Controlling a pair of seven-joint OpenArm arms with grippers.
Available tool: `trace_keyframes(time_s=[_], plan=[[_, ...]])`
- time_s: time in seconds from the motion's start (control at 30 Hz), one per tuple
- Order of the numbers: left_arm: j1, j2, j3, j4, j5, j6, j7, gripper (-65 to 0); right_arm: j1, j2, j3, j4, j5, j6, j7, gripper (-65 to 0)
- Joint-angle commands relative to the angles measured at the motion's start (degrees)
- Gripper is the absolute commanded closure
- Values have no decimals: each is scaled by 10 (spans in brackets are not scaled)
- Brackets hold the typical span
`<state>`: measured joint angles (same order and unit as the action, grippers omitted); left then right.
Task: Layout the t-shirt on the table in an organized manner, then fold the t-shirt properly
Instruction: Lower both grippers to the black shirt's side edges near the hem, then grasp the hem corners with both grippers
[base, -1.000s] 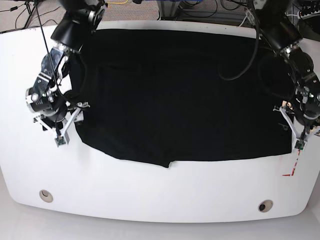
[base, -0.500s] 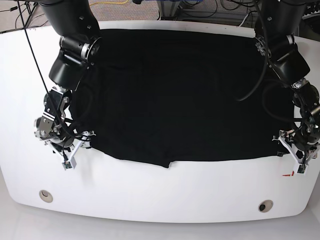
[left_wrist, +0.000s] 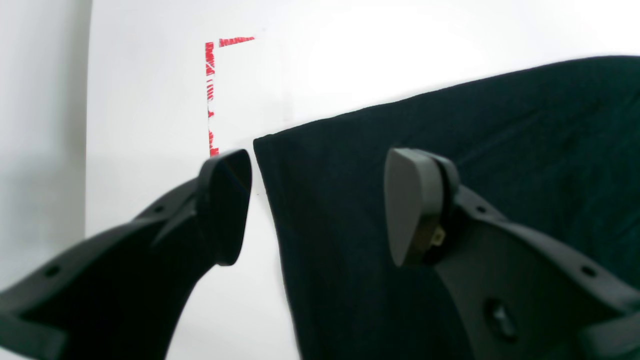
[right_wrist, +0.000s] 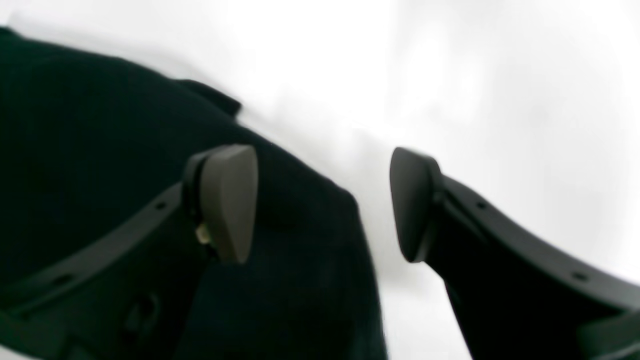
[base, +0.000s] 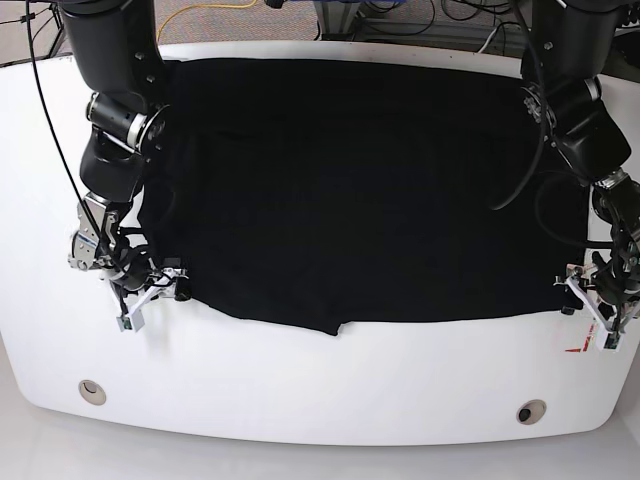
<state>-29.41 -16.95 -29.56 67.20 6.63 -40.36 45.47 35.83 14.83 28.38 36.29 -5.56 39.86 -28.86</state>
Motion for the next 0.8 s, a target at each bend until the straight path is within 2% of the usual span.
trace_keyframes(time_s=[0.0, 0.1, 0.4, 0.57, 0.67, 0.77], plan=[[-18, -14, -2, 9, -5, 4, -12, -378, 20, 8, -2, -6, 21, 1, 15, -392], [-18, -14, -3, 8, -5, 4, -12, -378, 18, 4, -3, -6, 24, 1, 7, -392], [-19, -30, -4, 4, -5, 4, -13, -379, 3, -34, -3, 17, 24, 1, -18, -392], [-30, -32, -4, -40, -6, 4, -17, -379, -11, -46, -3, 24, 22, 1, -19, -387], [-49, -45, -5, -80, -4, 9, -40, -379, -12, -46, -3, 24, 22, 1, -18, -325], [-58, -56, -4, -134, -4, 33, -75, -381, -13, -46, -3, 23, 22, 1, -18, -203]])
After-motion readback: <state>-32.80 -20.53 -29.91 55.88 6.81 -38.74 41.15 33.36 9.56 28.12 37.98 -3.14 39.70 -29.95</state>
